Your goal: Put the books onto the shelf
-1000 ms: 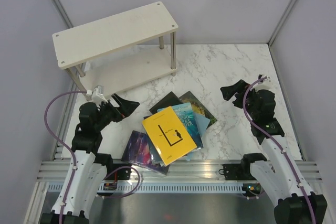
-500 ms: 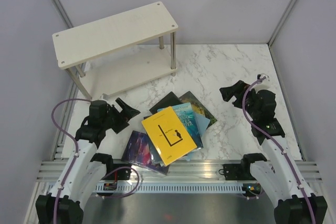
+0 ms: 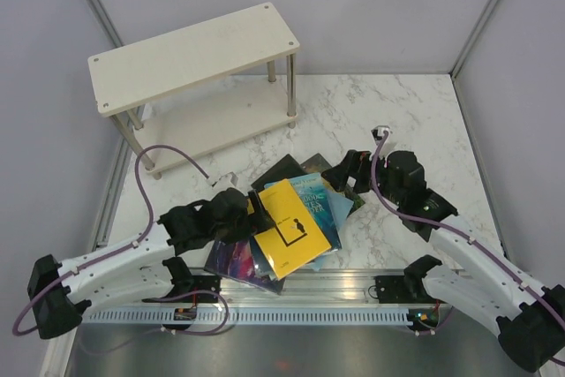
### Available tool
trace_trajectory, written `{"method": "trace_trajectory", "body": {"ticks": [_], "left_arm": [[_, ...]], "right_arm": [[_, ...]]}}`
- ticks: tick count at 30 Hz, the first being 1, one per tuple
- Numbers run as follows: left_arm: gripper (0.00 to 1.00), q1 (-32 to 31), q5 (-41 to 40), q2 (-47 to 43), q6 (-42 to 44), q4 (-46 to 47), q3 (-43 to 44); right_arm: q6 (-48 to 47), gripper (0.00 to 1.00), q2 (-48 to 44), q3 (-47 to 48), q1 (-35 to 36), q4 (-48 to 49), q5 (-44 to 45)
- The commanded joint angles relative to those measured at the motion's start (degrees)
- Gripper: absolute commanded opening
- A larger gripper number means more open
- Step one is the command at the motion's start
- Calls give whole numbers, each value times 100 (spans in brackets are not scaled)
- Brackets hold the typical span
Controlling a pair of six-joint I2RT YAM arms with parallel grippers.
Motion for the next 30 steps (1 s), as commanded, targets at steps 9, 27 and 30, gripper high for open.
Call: {"method": "trace_trajectory", "body": {"ticks": [9, 27, 30], "left_arm": [[100, -926, -1310, 450, -1475, -10, 21], [72, -926, -1478, -588, -1247, 2169, -1290], [61, -926, -1522, -703, -1097, 2275, -1228]], "right_arm": [[723, 97, 135, -595, 787, 966, -8], [1233, 95, 1040, -1017, 1869, 2109, 282], [1391, 94, 1084, -1183, 2000, 2293, 299]]}}
